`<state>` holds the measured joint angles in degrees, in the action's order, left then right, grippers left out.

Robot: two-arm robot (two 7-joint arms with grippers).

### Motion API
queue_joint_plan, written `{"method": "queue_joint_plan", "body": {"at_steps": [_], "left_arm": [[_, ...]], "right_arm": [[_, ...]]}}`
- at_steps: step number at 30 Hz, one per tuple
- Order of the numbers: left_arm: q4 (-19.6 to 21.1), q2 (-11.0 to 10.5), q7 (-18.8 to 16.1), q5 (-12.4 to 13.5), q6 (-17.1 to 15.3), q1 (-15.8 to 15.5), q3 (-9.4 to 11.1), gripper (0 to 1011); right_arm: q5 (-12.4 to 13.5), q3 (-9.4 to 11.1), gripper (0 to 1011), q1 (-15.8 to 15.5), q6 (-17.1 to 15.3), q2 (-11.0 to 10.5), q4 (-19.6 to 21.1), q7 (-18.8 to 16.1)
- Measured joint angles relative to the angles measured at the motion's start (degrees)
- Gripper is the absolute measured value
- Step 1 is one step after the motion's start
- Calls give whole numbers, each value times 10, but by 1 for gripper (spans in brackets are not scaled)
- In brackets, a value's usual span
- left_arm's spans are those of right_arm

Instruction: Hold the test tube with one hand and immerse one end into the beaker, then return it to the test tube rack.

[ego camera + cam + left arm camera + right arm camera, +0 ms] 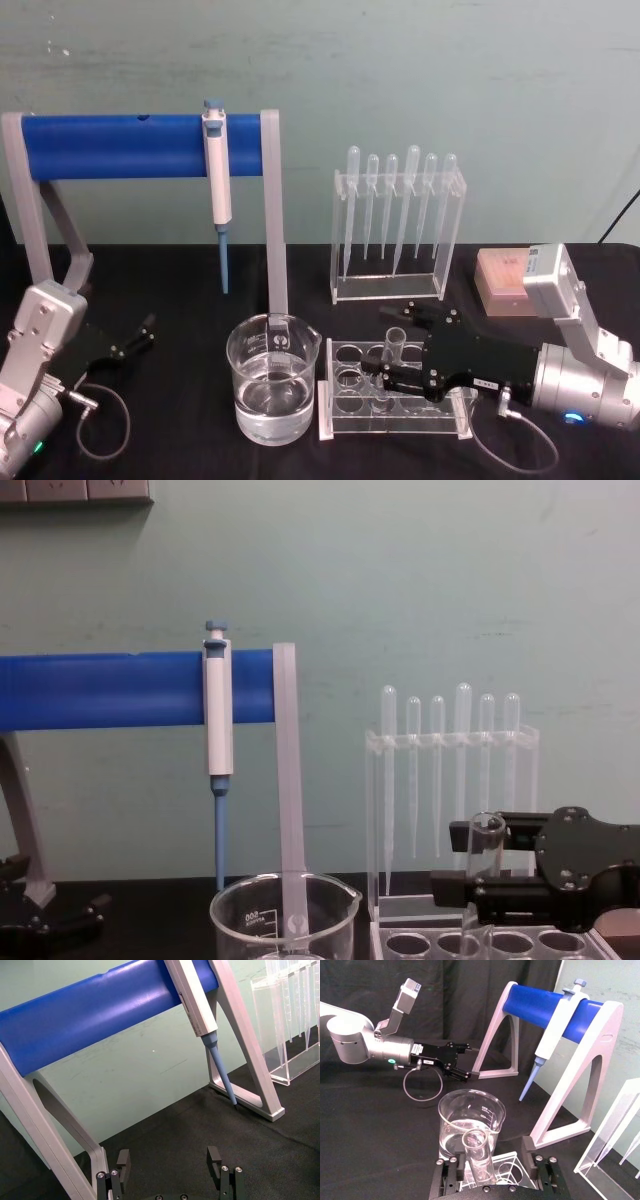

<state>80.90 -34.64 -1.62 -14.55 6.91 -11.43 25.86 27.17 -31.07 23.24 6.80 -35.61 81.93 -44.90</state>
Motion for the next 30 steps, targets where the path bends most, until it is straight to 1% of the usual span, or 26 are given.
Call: {"method": "queue_joint_plan", "body": {"at_steps": [2,3,4,6,7,8,9,10,11,15,21,26,27,29,30], "left_arm": [[0,0,0,0,0,0,0,1000],[0,0,0,0,0,0,0,1000],[0,0,0,0,0,0,0,1000],[0,0,0,0,0,0,0,1000],[0,0,0,0,0,0,0,1000],[0,0,0,0,0,0,0,1000],[0,0,0,0,0,0,0,1000],[0,0,0,0,0,0,0,1000],[0,0,0,0,0,0,0,1000],[0,0,0,0,0,0,0,1000],[0,0,0,0,0,0,0,1000],[0,0,0,0,0,0,0,1000],[0,0,0,0,0,0,0,1000],[0,0,0,0,0,0,0,1000],[0,0,0,0,0,0,0,1000]], "right_arm": [[0,0,742,0,0,0,0,0],[0,0,800,0,0,0,0,0],[0,0,800,0,0,0,0,0],[0,0,890,0,0,0,0,0],[0,0,890,0,0,0,0,0],[0,0,924,0,0,0,0,0],[0,0,935,0,0,0,0,0],[-1,0,982,0,0,0,1,0],[-2,0,995,0,2,-1,3,0],[-13,2,1002,0,12,-3,16,7],[-23,15,1002,-6,29,-4,40,21],[-23,25,1000,-10,42,-2,50,27],[-21,31,1000,-13,51,1,55,29],[-20,33,1000,-15,54,2,57,30],[-19,38,1000,-18,61,4,60,35]]}}
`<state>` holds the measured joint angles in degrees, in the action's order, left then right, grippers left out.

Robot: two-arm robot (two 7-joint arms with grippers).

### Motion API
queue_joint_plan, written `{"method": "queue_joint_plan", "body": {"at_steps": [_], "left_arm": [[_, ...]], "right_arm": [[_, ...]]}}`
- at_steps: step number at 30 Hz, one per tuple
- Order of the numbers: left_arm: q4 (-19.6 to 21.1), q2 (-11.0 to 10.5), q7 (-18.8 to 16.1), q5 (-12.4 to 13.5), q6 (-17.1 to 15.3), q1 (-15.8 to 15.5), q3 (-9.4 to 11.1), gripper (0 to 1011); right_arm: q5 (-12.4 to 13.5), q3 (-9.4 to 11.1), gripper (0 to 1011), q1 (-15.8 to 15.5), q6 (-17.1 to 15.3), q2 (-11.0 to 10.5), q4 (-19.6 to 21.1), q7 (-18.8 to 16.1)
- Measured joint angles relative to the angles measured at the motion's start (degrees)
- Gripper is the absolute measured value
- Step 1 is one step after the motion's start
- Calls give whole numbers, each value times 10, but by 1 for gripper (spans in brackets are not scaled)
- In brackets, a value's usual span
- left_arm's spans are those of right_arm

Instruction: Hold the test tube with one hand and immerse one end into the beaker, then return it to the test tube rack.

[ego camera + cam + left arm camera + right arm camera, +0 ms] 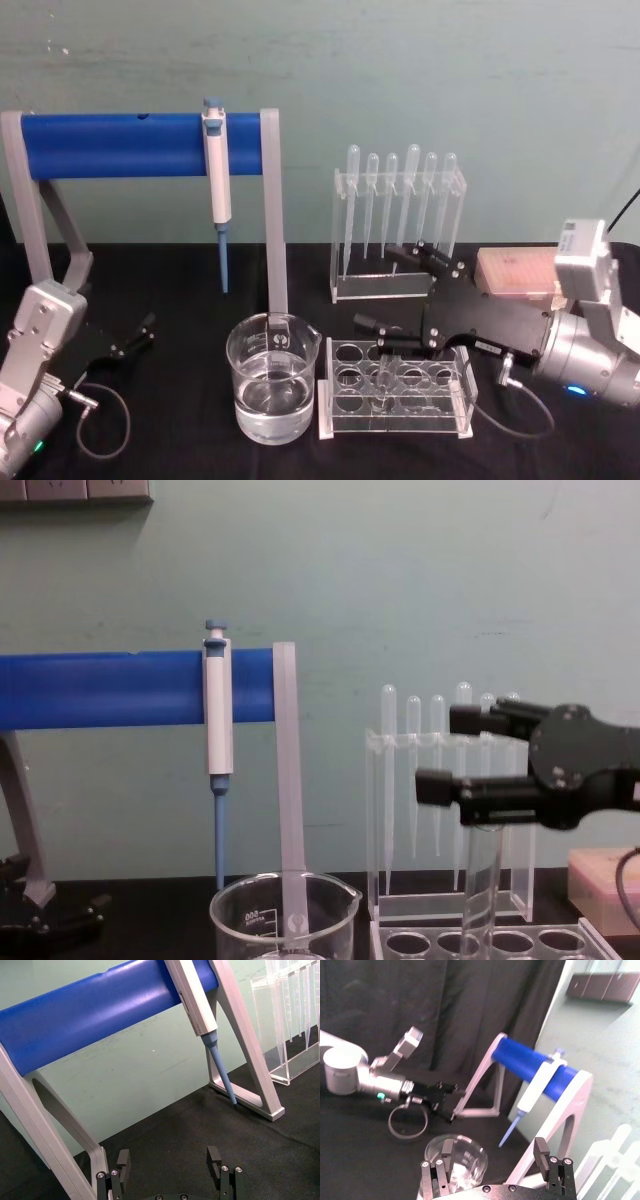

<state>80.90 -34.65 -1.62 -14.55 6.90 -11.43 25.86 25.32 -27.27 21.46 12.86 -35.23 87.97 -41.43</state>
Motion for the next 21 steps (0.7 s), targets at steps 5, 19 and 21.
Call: {"method": "queue_joint_plan", "body": {"at_steps": [5,19,21], "left_arm": [[0,0,0,0,0,0,0,1000],[0,0,0,0,0,0,0,1000],[0,0,0,0,0,0,0,1000]], "right_arm": [[-1,23,1000,-21,15,7,16,34],[-78,92,1002,-108,-101,45,69,264],[-83,92,1000,-109,-116,52,67,275]]}}
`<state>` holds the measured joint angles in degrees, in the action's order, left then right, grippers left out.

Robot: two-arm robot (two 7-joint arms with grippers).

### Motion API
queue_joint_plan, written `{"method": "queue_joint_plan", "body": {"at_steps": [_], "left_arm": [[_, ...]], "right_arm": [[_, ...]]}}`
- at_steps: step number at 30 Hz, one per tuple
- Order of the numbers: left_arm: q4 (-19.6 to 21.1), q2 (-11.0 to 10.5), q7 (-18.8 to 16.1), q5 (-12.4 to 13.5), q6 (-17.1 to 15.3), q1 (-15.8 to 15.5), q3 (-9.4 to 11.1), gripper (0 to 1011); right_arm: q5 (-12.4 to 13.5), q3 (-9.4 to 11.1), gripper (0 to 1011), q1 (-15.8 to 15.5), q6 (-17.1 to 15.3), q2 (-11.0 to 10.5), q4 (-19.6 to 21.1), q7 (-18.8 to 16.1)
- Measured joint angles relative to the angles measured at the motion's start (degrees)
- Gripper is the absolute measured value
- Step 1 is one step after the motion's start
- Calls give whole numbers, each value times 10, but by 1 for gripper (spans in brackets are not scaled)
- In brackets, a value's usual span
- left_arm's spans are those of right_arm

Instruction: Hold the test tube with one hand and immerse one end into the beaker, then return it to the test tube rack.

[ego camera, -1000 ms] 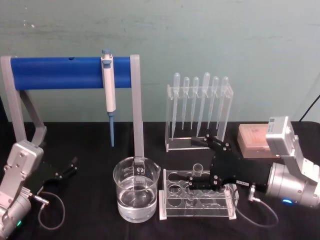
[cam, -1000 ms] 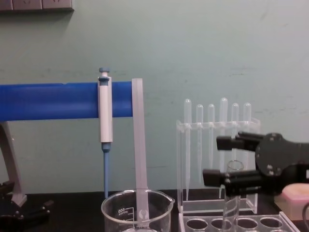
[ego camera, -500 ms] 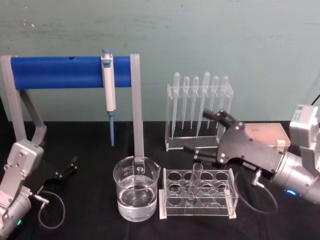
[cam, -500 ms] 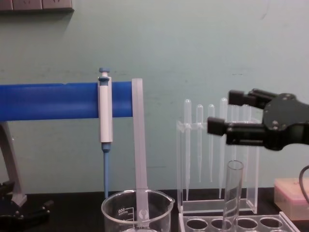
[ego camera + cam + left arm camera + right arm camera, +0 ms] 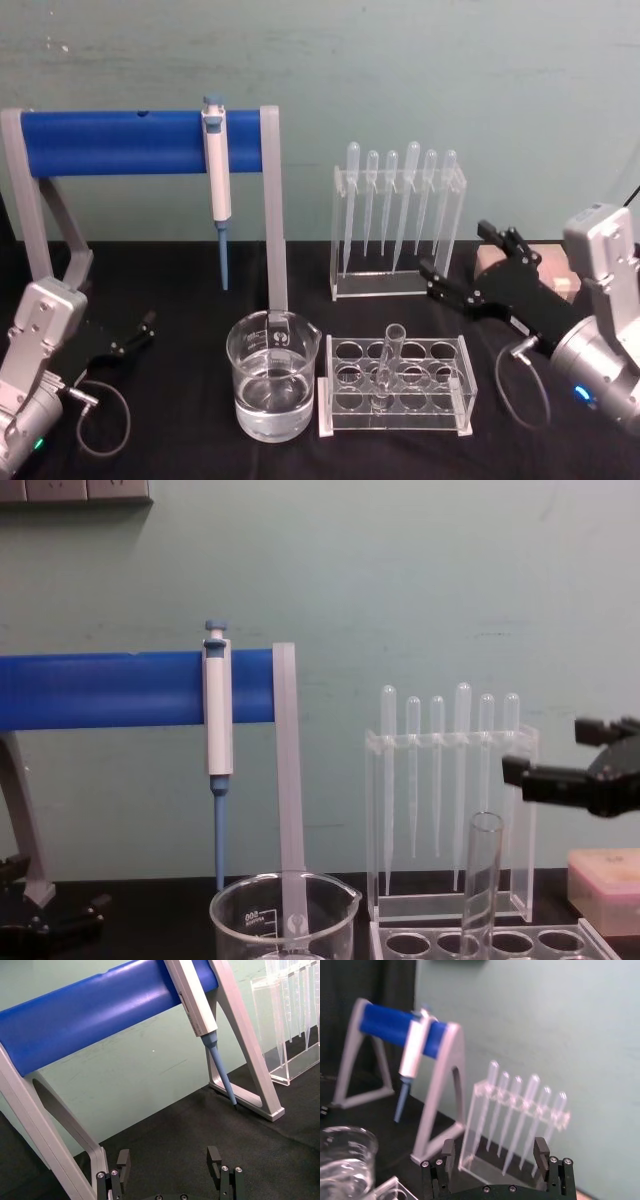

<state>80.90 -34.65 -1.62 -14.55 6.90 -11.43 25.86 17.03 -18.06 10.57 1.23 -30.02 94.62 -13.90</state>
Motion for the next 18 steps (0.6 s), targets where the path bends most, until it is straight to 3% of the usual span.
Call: {"method": "queue_joint_plan", "body": {"at_steps": [9,18], "left_arm": [[0,0,0,0,0,0,0,1000],[0,0,0,0,0,0,0,1000]], "right_arm": [[-21,-5,1000,7,-30,41,-44,19],[-35,-4,1000,9,-37,59,-60,19]]}}
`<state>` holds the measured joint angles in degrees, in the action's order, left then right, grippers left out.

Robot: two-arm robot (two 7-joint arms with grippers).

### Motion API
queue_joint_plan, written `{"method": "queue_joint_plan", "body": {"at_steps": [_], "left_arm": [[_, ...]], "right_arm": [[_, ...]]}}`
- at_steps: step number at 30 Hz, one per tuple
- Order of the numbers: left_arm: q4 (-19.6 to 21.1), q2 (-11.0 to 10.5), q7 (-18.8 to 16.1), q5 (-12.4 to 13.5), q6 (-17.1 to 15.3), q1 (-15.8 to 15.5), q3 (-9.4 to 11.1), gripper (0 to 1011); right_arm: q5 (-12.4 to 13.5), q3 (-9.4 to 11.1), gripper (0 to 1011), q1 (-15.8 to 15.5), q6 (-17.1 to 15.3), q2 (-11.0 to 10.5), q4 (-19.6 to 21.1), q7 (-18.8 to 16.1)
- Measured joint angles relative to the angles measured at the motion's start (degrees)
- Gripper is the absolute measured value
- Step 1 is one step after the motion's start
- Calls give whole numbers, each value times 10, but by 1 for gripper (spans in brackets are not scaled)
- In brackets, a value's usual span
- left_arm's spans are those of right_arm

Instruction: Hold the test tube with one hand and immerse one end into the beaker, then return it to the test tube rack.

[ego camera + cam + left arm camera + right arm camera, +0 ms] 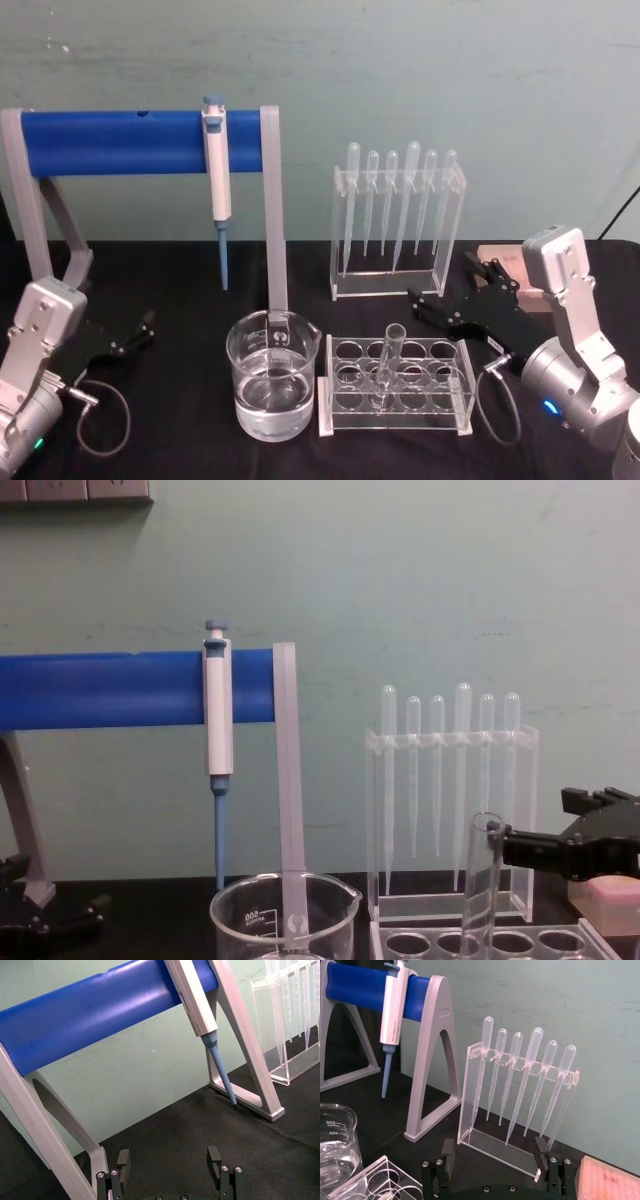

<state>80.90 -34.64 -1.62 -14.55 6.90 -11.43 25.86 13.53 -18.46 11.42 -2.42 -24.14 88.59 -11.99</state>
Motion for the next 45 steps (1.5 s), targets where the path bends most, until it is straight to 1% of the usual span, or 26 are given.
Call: {"method": "queue_joint_plan", "body": {"at_steps": [45], "left_arm": [[0,0,0,0,0,0,0,1000]], "right_arm": [[1,-2,1000,1,0,-1,-1,-1]]}}
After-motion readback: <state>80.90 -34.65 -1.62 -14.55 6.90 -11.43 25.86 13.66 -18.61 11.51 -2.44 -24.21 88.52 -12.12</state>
